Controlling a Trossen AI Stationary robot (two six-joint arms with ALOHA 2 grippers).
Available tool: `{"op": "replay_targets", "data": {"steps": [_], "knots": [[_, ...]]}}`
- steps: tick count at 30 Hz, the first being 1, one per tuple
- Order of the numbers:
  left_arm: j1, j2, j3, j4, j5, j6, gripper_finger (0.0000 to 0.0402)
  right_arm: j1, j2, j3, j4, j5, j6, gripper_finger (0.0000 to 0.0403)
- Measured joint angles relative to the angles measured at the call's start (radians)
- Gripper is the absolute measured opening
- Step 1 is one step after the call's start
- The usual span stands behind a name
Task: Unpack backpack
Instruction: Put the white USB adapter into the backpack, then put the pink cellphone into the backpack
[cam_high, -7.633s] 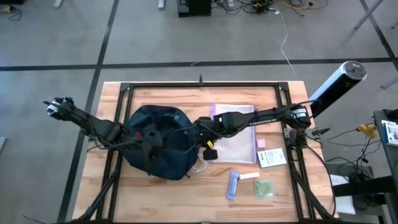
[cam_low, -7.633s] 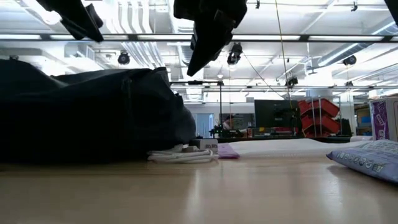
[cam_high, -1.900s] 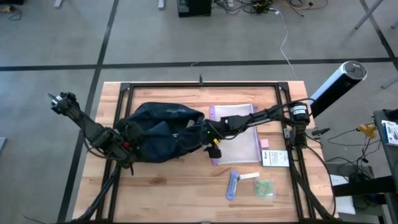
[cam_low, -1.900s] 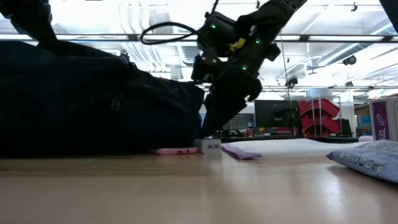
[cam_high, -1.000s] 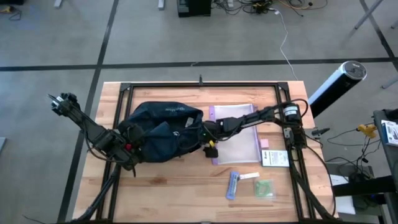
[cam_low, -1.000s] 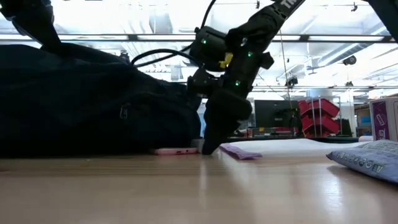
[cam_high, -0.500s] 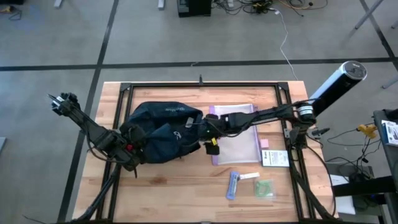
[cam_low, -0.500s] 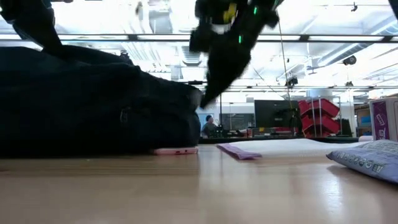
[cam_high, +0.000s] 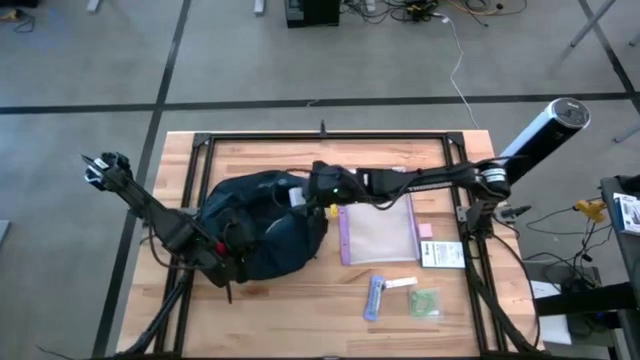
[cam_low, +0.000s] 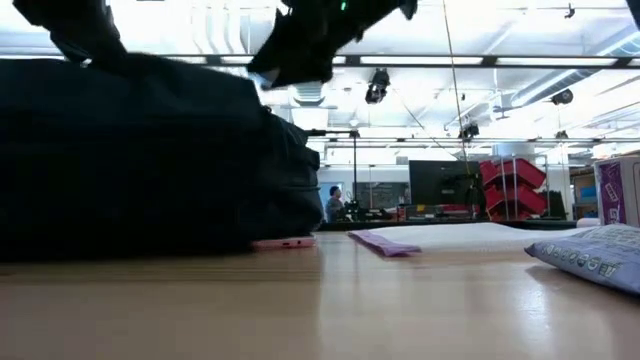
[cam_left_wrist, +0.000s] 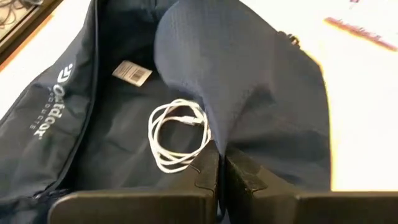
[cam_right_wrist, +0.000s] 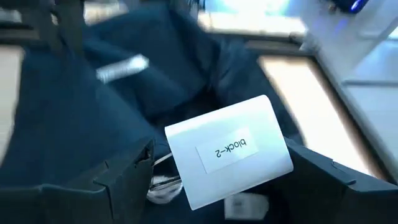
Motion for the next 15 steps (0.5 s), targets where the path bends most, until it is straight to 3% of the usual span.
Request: {"op": "replay_targets", "data": {"steps": [7,15], "knots": [[0.000,0.007,0.000,-0.008,0.004,-0.001,0.0000,0.004,0.080,-0.002,-0.017,-0.002,0.029,0.0333],[0.000,-0.028,0.000,-0.085,0.004,-0.035,0.0000,0.005,-0.026,-0.001,-0.033,-0.026,0.015,0.0337]]}}
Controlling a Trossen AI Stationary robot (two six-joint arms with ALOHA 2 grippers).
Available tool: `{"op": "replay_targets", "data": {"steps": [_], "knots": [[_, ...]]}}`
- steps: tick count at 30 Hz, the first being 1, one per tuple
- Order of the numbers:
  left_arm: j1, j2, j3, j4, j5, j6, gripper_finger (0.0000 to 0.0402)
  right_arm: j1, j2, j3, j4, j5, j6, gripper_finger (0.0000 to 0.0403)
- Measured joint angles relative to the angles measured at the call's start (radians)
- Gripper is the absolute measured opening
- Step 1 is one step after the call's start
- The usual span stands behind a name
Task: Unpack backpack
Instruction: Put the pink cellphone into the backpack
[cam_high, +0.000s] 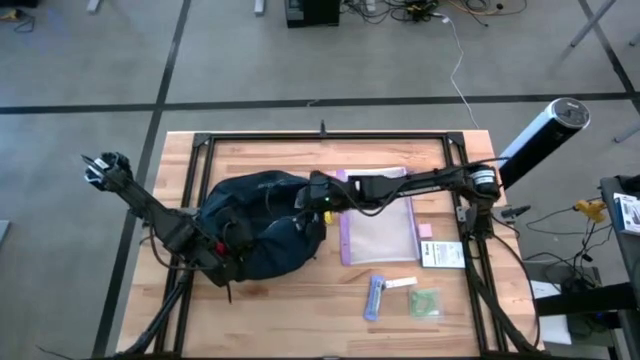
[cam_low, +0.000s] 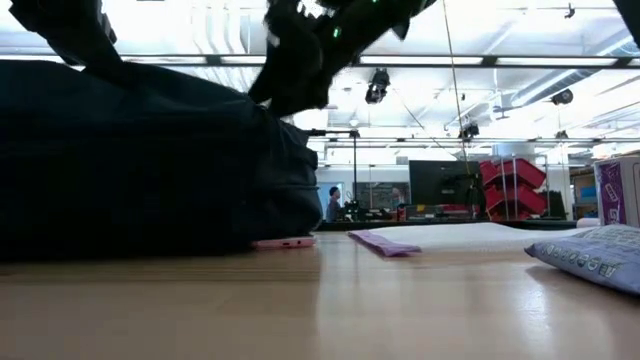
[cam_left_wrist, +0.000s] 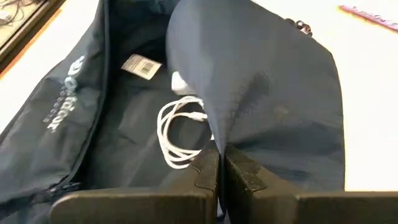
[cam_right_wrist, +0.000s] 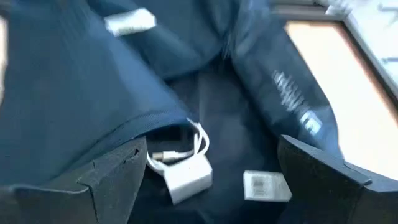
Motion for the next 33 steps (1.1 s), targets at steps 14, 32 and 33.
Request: {"op": "replay_targets", "data": {"steps": [14,32,33], "knots": [[0.020,-0.191,0.000,-0.384,-0.282,-0.333,0.0000,0.020,-0.083,-0.043,-0.260,-0.053,0.120,0.0338],[0.032,-0.223,-0.001,-0.384,-0.354,-0.288,0.0000,0.181,0.178,-0.095,0.004,0.505,0.694,0.0341],[0.032,-0.223,-0.001,-0.384,-0.353,-0.288,0.0000,0.180,0.194,-0.077,-0.008,0.506,0.712,0.0342]]}}
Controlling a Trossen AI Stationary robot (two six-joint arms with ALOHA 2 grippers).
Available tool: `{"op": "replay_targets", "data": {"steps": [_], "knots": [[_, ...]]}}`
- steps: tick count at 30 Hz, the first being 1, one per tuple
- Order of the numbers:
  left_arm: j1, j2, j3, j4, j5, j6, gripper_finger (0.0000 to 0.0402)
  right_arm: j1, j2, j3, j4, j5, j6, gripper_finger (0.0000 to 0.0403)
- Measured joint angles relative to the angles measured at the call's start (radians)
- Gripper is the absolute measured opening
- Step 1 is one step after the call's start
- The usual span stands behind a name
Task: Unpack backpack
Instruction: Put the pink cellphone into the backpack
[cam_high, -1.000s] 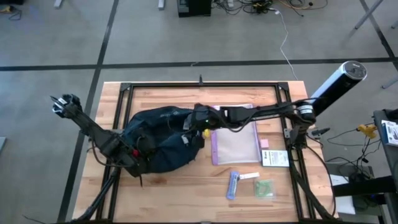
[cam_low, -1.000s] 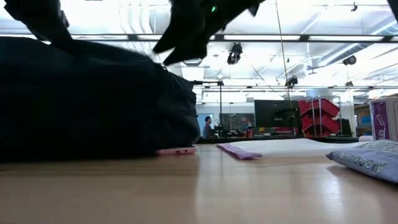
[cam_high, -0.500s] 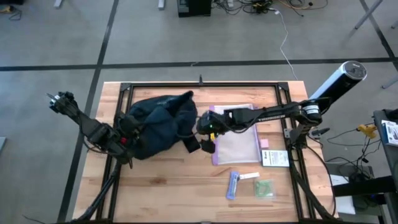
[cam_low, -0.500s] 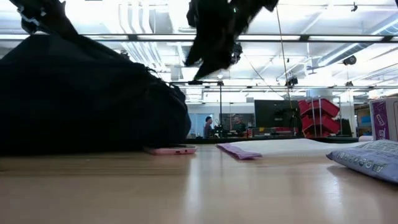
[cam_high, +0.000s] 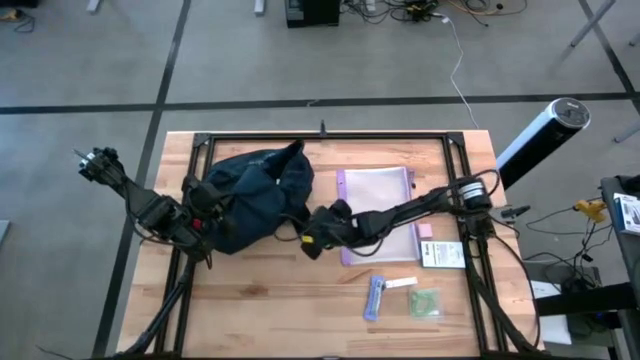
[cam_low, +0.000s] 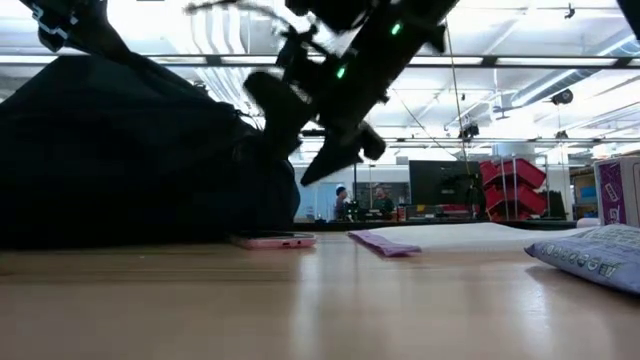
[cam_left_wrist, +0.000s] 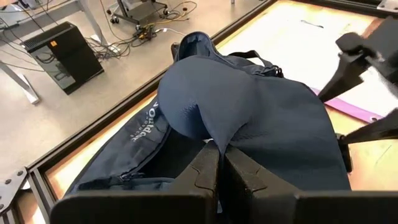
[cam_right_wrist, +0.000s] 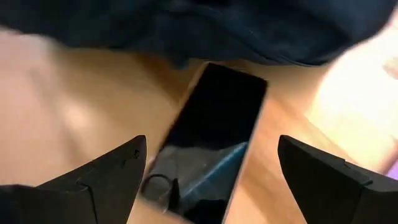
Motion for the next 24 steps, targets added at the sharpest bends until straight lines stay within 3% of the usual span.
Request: {"op": "replay_targets", "data": {"steps": [12,24], "knots": [[0.000,0.006,0.000,0.000,0.052,0.021,0.0000,-0.006,0.171,0.248,-0.187,-0.030,0.058,0.0351],[0.000,0.018,-0.001,0.001,0.078,0.069,0.0000,-0.017,0.285,0.355,-0.309,-0.020,0.141,0.0351]]}}
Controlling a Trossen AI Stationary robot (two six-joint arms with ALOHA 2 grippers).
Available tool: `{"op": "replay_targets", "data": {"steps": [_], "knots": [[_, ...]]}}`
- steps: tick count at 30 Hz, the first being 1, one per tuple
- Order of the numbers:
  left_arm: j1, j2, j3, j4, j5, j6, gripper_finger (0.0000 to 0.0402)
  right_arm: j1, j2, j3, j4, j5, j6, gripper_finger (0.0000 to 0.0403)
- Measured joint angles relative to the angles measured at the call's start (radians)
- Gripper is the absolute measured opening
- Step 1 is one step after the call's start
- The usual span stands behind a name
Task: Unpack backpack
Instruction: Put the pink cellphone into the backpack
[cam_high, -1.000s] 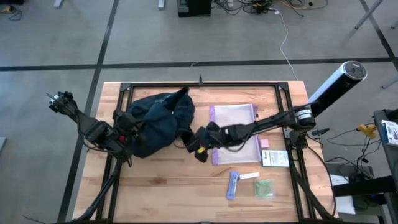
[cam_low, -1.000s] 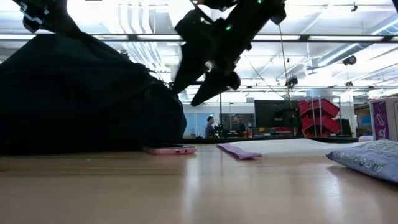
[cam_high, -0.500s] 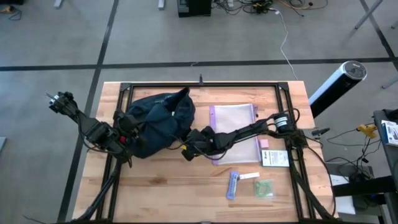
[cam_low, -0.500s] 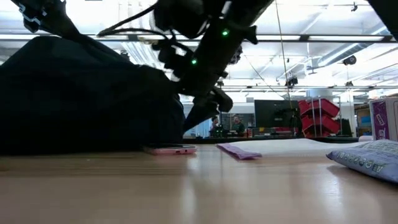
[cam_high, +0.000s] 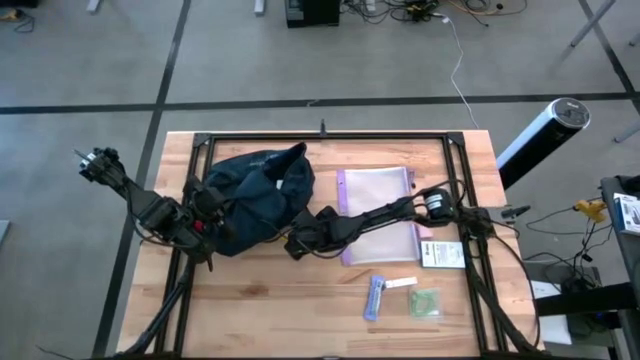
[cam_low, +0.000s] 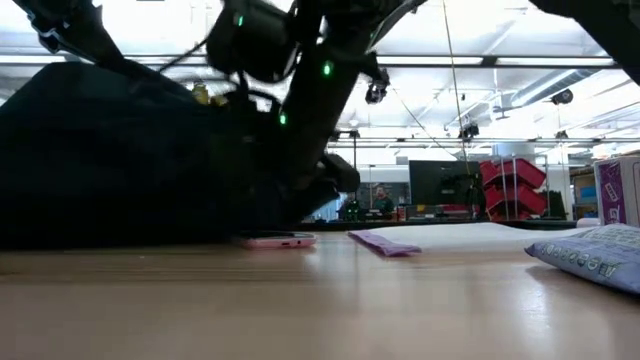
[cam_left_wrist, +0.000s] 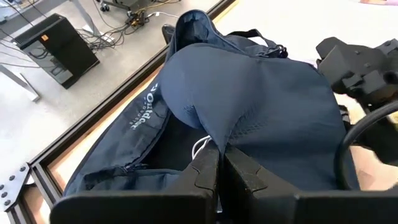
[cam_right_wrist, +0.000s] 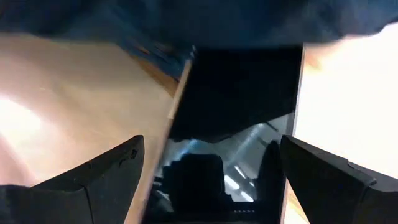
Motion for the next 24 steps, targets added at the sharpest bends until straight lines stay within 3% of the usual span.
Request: {"op": "replay_targets", "data": {"steps": [11,19,24], "knots": [[0.000,0.000,0.000,0.000,0.000,0.028,0.0000,-0.001,0.016,0.003,-0.019,-0.003,-0.005,0.0351],[0.000,0.007,0.000,0.000,0.000,0.025,0.0000,-0.026,0.013,0.003,-0.094,-0.118,0.000,0.0351],[0.000,0.011,0.000,0.001,0.000,0.025,0.0000,-0.026,0.014,0.002,-0.084,-0.106,-0.012,0.0351]]}}
